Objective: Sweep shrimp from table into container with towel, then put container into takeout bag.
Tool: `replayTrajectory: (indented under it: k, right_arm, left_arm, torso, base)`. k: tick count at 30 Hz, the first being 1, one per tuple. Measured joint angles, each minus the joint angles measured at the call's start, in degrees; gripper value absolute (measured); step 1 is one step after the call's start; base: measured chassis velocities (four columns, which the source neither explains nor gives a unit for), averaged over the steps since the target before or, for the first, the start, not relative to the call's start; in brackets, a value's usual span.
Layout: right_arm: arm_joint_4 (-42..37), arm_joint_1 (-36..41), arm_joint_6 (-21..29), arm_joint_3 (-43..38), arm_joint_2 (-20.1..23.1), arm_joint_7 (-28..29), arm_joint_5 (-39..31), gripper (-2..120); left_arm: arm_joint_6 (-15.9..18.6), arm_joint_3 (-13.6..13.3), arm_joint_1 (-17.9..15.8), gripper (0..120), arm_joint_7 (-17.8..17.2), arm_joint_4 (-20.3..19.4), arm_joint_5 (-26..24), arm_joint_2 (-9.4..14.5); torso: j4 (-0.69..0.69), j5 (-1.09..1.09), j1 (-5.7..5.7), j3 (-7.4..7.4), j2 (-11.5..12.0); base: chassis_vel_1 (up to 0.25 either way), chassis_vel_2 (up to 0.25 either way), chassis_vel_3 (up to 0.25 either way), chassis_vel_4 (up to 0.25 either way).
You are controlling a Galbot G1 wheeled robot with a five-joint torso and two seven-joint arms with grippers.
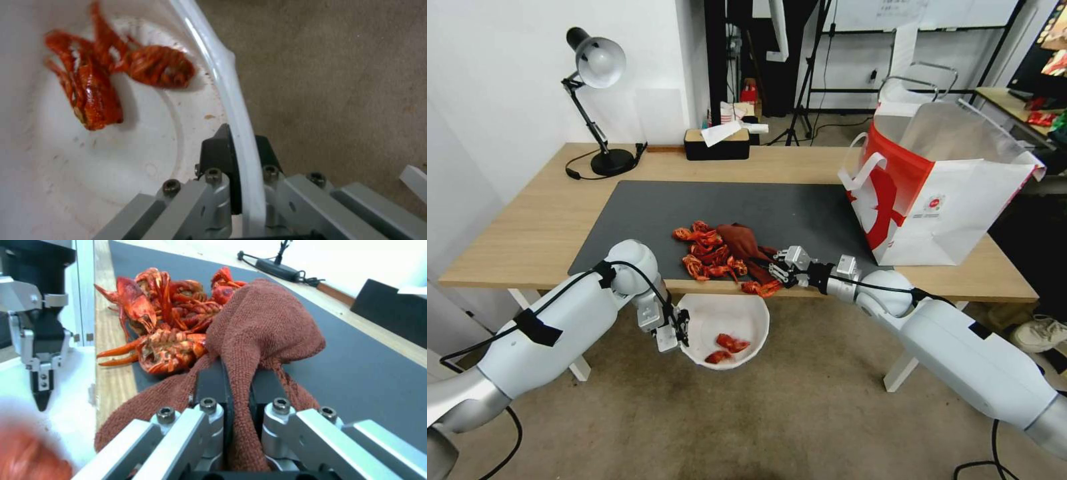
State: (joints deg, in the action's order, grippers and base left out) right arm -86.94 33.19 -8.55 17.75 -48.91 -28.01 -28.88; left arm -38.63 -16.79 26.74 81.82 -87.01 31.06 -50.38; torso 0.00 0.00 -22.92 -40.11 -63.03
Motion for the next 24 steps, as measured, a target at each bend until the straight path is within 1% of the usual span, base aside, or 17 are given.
replayTrajectory:
  k: [15, 24]
  right_arm:
    - [-3.09, 4.01, 0.20, -2.54, 0.01, 0.10, 1.03, 3]
    - [-6.39, 7.72, 0.35, -4.62, 1.07, -0.09, 1.49, 3]
  left_arm:
    - [-0.04, 0.01, -0.03, 0, 0.13, 0.40, -0.06, 0.18]
    - [-0.10, 0.33, 0.17, 0, 0.26, 0.46, -0.02, 0.30]
  torso:
    - [0.00, 0.00, 0.00, 0.00, 0.00]
    - [0.01, -0.01, 0.00, 0.00, 0.00]
  base:
    - [0.000, 0.000, 0.000, 0.000]
    - [0.000, 0.000, 0.000, 0.000]
